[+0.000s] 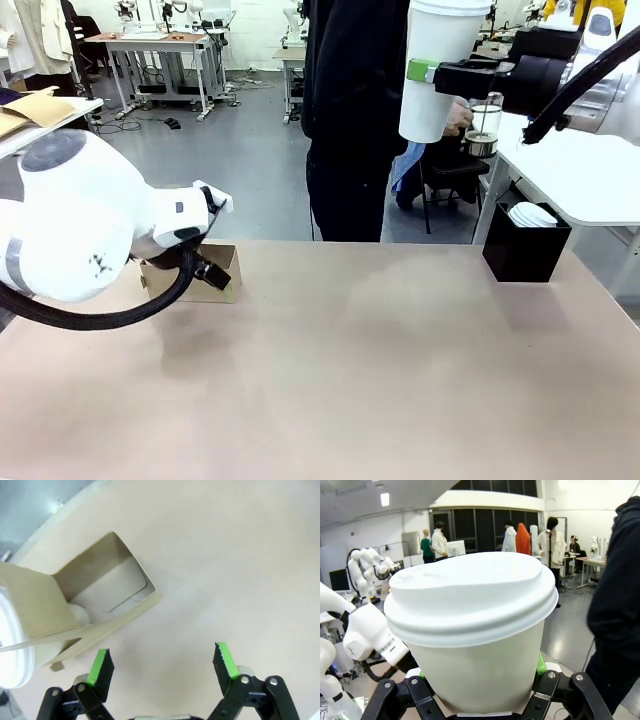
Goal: Pour a drink into a cup and package it in a carrier.
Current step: Position the Cup Carrier in the center of the table.
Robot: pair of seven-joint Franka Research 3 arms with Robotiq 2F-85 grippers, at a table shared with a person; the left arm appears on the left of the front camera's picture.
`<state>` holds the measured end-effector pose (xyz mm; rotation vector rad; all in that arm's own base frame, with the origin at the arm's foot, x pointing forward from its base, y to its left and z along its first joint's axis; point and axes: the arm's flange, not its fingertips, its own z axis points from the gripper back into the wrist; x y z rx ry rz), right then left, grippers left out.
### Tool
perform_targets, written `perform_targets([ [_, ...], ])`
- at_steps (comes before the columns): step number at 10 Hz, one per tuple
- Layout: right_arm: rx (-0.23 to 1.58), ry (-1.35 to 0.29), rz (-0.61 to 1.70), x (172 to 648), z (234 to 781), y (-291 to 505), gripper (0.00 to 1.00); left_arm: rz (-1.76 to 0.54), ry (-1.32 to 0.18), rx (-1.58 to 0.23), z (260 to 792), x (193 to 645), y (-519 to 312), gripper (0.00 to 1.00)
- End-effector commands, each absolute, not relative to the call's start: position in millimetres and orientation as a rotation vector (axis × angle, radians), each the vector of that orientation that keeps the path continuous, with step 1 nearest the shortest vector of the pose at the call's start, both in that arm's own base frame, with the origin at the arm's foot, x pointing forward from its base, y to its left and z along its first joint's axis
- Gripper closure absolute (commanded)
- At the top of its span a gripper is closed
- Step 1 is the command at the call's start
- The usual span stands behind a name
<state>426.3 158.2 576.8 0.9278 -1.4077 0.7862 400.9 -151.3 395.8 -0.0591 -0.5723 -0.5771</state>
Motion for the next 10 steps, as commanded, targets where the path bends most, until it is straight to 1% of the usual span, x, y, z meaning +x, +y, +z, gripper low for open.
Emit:
perform_targets([
  [1,0.932,-1.422,0.793,427.6,579.1,159.8,0.2,-0.565,-0.58,-0.117,462.2,386.5,-130.9,0.0],
  [3,0.932,-1.422,0.793,427.6,579.1,159.8,0.2,-0.536,-0.575,-0.093,524.9,368.1,-128.3,0.0],
  [4,0.932,-1.422,0.793,427.6,579.1,159.8,0.2,-0.494,-0.558,-0.055,554.9,367.9,-127.7,0.0],
  [6,0.932,-1.422,0.793,427.6,579.1,159.8,0.2,-0.433,-0.494,-0.048,595.4,376.6,-125.3,0.0],
  [8,0.932,-1.422,0.793,427.6,579.1,159.8,0.2,-0.336,-0.447,-0.018,610.3,415.8,-129.4,0.0],
  [10,0.932,-1.422,0.793,427.6,579.1,159.8,0.2,-0.252,-0.384,-0.002,592.2,450.1,-132.1,0.0],
])
